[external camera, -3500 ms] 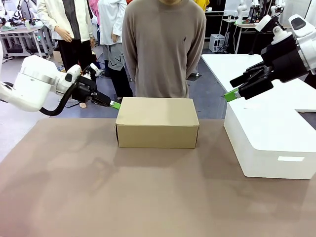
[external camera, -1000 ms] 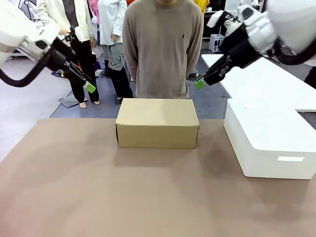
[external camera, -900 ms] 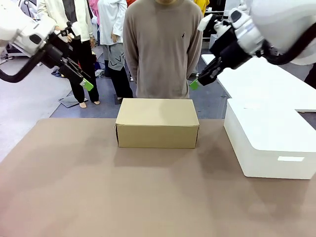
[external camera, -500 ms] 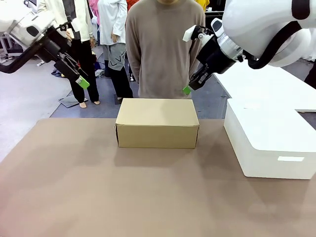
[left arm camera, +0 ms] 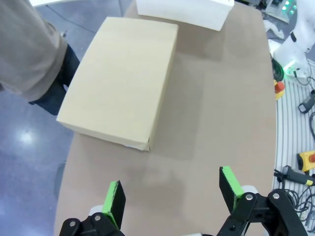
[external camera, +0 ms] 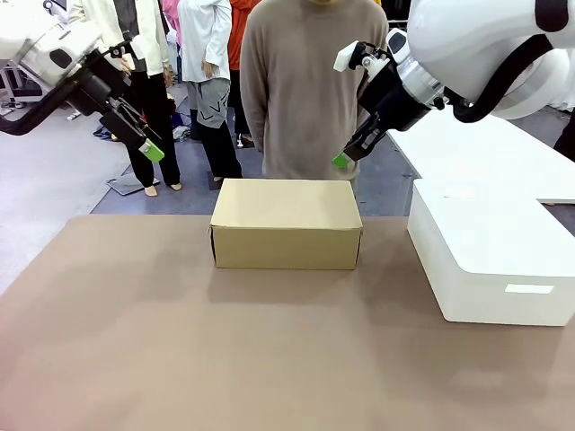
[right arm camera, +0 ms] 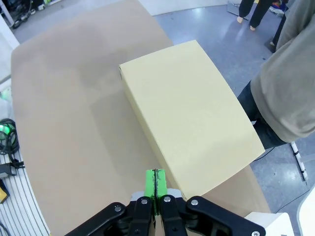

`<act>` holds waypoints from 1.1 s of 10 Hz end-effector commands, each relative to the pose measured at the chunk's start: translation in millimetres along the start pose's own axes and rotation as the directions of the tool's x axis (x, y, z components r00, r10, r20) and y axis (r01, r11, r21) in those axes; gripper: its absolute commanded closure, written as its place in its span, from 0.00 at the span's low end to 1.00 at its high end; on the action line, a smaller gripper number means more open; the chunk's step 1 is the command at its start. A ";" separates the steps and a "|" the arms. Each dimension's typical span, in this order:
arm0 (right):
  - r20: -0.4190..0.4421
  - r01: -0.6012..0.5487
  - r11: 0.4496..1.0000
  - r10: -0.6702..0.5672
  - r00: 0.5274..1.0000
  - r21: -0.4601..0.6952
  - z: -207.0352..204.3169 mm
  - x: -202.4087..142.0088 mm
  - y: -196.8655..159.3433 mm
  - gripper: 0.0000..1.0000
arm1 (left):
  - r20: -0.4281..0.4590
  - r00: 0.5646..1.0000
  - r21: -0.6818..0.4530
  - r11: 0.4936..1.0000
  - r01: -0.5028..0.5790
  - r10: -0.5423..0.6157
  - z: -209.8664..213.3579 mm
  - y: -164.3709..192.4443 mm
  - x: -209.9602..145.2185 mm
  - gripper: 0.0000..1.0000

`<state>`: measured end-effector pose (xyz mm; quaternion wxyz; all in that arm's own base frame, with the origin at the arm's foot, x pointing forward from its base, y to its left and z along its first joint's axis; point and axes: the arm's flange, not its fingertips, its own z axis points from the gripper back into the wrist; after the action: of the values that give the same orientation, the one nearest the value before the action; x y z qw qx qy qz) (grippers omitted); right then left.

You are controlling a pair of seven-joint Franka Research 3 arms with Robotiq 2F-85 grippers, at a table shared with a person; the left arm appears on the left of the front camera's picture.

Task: Pack the shoes into the box.
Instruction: Press down on the lid of the Shoes Box.

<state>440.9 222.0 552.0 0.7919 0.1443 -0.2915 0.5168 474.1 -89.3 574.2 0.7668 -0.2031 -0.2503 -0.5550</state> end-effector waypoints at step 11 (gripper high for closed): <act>-0.136 0.243 0.966 -0.253 0.958 -0.083 -153.0 46.1 -70.9 1.00 | 0.014 1.000 0.073 0.997 -0.020 0.019 11.0 -3.0 3.1 0.00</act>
<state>555.6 296.9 459.3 0.8629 0.1257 -0.2295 0.4323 468.0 -88.5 582.4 0.7789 -0.1827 -0.2720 -0.5348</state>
